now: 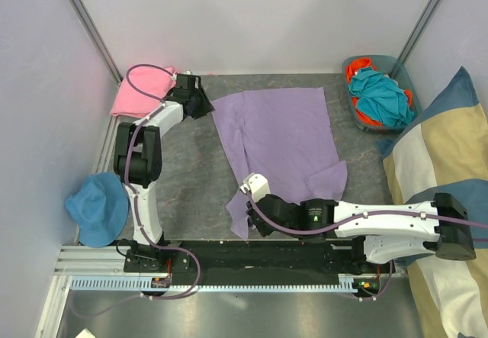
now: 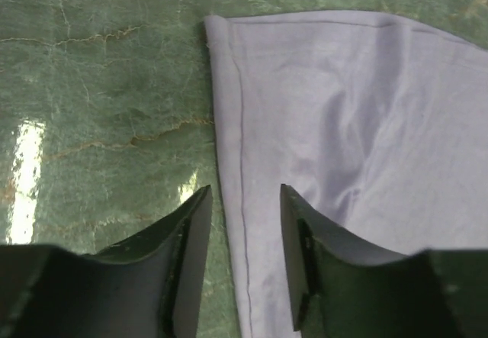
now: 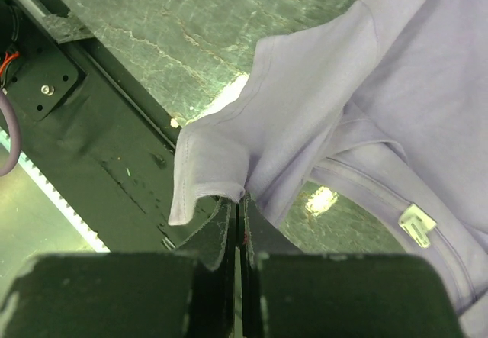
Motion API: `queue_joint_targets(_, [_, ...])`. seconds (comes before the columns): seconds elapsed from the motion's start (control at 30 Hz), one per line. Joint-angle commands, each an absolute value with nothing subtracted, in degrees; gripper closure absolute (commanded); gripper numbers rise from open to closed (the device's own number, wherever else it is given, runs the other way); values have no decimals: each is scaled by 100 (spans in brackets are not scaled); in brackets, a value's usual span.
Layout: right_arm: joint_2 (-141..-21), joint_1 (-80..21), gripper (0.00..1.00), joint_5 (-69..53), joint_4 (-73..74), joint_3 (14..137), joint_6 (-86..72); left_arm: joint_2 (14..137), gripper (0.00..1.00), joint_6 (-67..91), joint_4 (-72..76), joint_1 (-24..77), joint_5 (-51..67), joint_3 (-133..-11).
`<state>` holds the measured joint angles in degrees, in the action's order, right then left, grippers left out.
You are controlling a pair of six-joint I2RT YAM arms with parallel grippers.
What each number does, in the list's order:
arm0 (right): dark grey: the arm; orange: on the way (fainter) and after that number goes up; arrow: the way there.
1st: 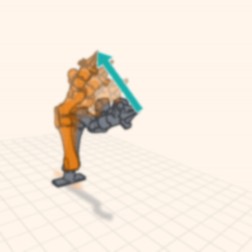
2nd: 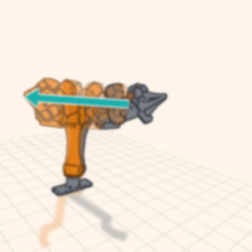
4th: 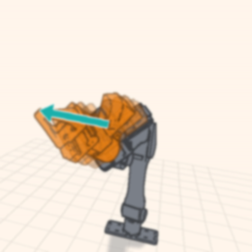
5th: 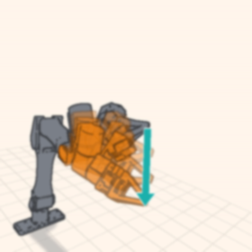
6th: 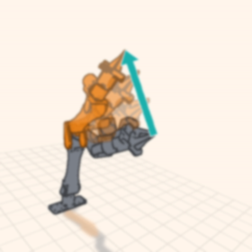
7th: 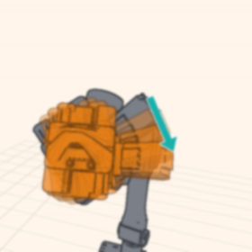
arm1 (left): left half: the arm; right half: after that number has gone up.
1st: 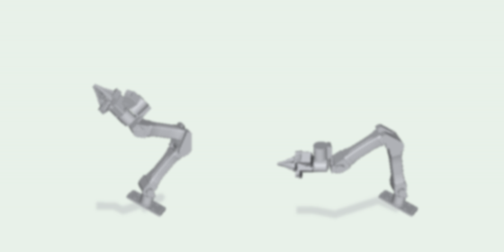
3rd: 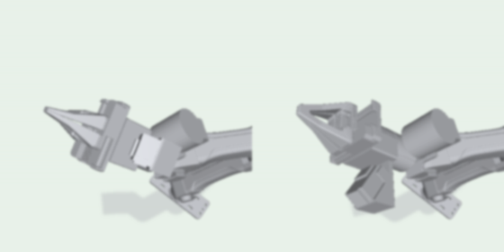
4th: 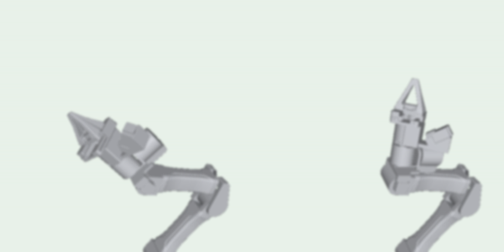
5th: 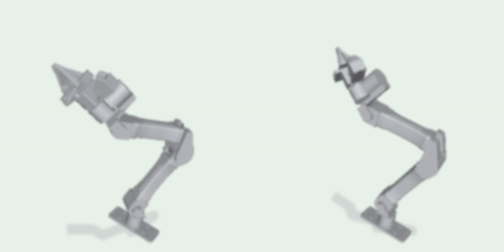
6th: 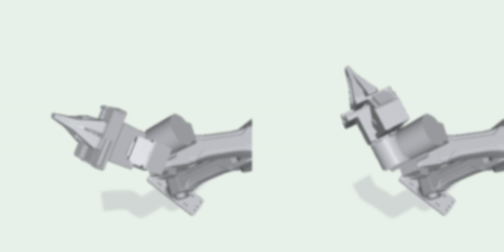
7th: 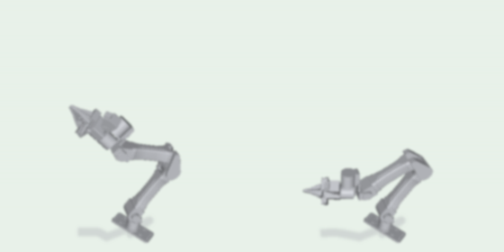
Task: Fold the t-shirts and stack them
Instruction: Flatten out the tshirt
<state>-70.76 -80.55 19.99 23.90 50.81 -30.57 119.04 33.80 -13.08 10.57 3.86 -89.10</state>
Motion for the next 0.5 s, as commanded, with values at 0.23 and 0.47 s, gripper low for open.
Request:
queue_joint_targets(0.23, [-6610,-8130,100,2399,2795,5089,-3349,12595,51,3437,-1230,1063,176,-9492])
queue_joint_targets(0.47, [-6548,-8147,100,2478,2874,5063,-3454,12858,47,3568,-1230,1081,167,-9756])
